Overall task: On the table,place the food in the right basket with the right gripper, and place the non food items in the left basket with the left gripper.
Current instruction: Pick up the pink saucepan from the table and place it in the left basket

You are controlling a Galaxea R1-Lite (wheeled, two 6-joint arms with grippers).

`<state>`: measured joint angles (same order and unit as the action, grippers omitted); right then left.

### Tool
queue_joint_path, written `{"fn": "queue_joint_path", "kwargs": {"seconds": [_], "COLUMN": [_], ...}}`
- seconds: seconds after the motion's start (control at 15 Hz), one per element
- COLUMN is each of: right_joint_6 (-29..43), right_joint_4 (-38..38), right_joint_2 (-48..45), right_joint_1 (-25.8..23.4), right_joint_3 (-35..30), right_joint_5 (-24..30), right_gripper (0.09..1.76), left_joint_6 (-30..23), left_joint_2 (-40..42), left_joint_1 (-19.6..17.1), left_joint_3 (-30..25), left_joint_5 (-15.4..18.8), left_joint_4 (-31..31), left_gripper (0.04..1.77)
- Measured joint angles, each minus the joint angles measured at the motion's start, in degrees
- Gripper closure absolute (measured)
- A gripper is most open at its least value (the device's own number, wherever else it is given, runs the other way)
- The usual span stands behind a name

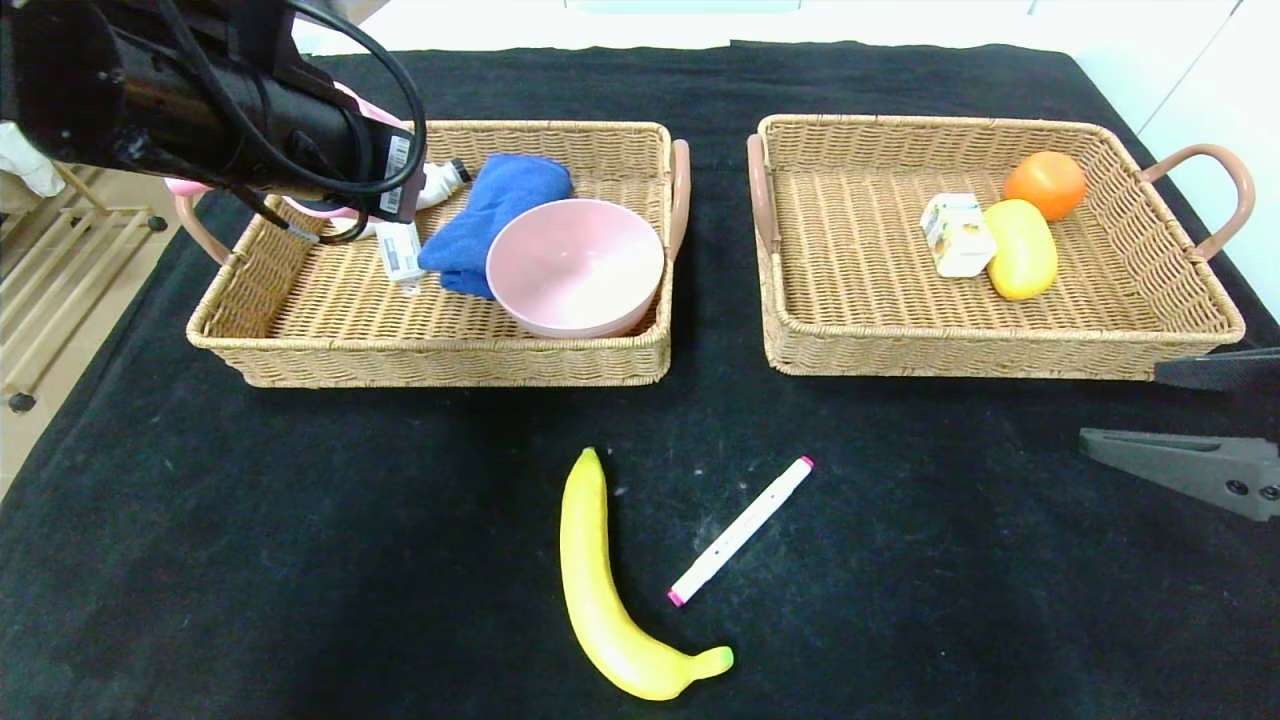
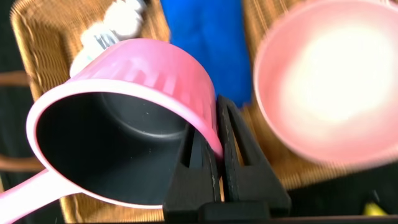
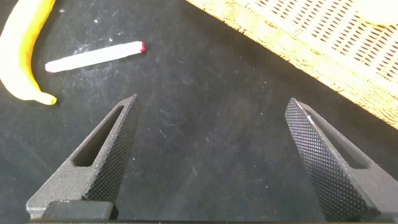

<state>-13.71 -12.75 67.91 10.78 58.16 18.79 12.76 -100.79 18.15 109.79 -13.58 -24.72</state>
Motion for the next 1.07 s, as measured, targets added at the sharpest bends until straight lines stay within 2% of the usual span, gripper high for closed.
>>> {"fn": "queue_joint_path", "kwargs": {"seconds": [0.13,0.27,0.6,0.73,0.87,0.93,1.07], "right_joint_6": [0.0,0.0,0.0,0.0,0.0,0.0,0.0], "right_joint_4": [0.0,0.0,0.0,0.0,0.1,0.1,0.1], "right_joint_2": [0.0,0.0,0.0,0.0,0.0,0.0,0.0], "right_joint_1": [0.0,0.0,0.0,0.0,-0.1,-0.1,-0.1], "right_joint_3": [0.0,0.0,-0.1,0.0,0.0,0.0,0.0], "right_joint_5": [0.0,0.0,0.0,0.0,0.0,0.0,0.0], "right_gripper": [0.14,0.14,0.14,0.14,0.14,0.14,0.14], "left_joint_6": [-0.1,-0.1,1.4,1.8,2.1,2.1,2.3], "left_joint_2": [-2.2,-3.8,-6.8,-7.7,-8.1,-8.2,-8.2], "left_joint_1": [-1.0,-1.8,-3.7,-4.3,-4.5,-4.6,-4.5], "left_joint_3": [0.2,-0.1,0.0,-0.3,-0.5,-0.6,-0.9], "left_joint_5": [0.2,3.0,8.1,8.9,9.0,9.0,9.2], "left_joint_4": [4.7,9.1,12.8,15.9,16.2,16.3,16.3], "left_gripper": [1.64,1.64,1.64,1.64,1.64,1.57,1.24]}}
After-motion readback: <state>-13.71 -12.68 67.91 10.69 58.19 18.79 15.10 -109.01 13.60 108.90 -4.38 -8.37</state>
